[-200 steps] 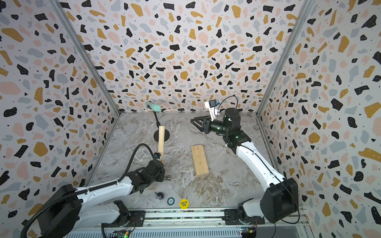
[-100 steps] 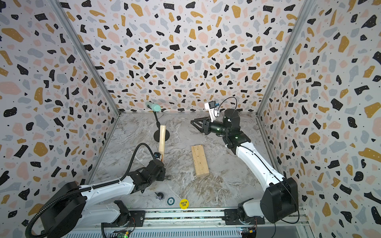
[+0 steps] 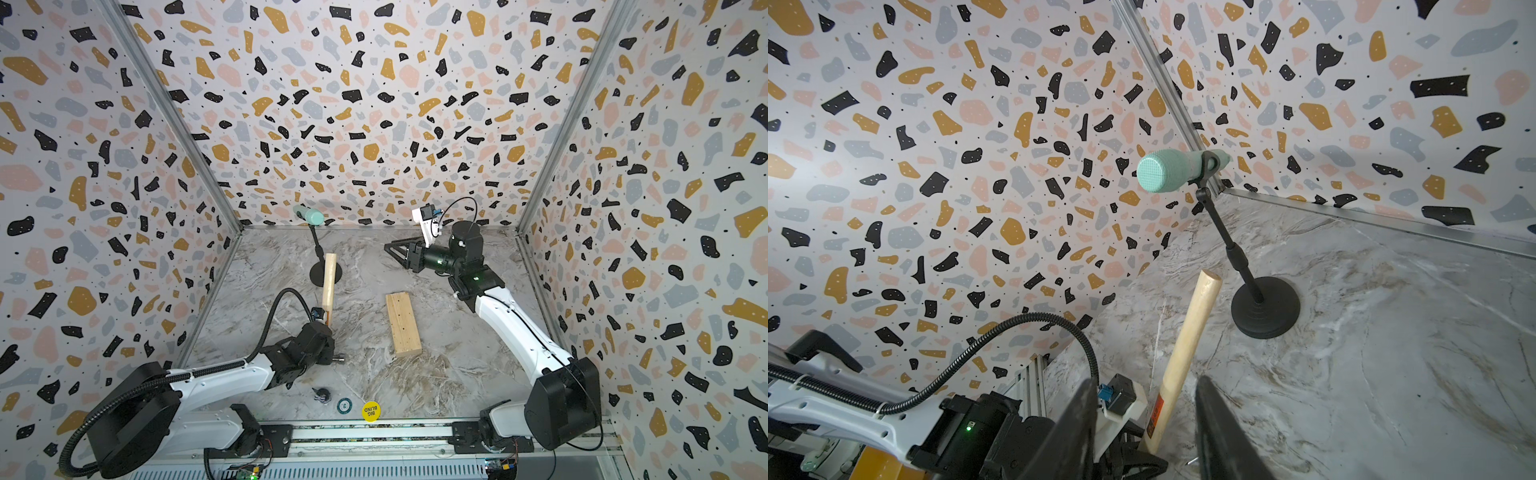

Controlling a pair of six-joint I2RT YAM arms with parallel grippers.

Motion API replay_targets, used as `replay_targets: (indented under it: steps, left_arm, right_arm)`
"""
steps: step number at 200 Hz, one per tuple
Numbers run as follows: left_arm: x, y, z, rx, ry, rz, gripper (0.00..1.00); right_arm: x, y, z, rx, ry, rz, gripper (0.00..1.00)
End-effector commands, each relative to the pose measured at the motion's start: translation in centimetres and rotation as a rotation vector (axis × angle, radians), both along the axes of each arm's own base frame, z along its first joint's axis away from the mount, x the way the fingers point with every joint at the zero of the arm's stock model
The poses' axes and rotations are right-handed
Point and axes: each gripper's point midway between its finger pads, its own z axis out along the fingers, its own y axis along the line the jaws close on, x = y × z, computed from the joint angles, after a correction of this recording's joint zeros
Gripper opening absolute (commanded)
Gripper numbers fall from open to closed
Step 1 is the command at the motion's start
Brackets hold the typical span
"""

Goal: Use a claw hammer to pull out a nail
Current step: Place the hammer at the center of the board.

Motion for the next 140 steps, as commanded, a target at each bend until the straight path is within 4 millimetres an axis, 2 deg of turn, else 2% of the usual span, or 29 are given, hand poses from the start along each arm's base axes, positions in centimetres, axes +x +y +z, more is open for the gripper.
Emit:
replay_targets:
  steps: [1,53,140]
  left_arm:
    - [-0.4,1.0,-1.0,0.057,0.026,0.006,0.00]
    - [-0.5,0.8,-1.5,0.067,0.050,0.004,0.00]
    - [-1.5,1.5,-3.9,0.090,0.127,0.031,0.00]
  right_arm:
    - [-0.8,-0.2,1.7,0.025,-0.047,0.012,0.40]
    - [-0.9,-0.2,1.6,0.025,-0.045,0.012,0.40]
    - [-0.9,-0.1,1.4,0.024,-0.045,0.018,0.40]
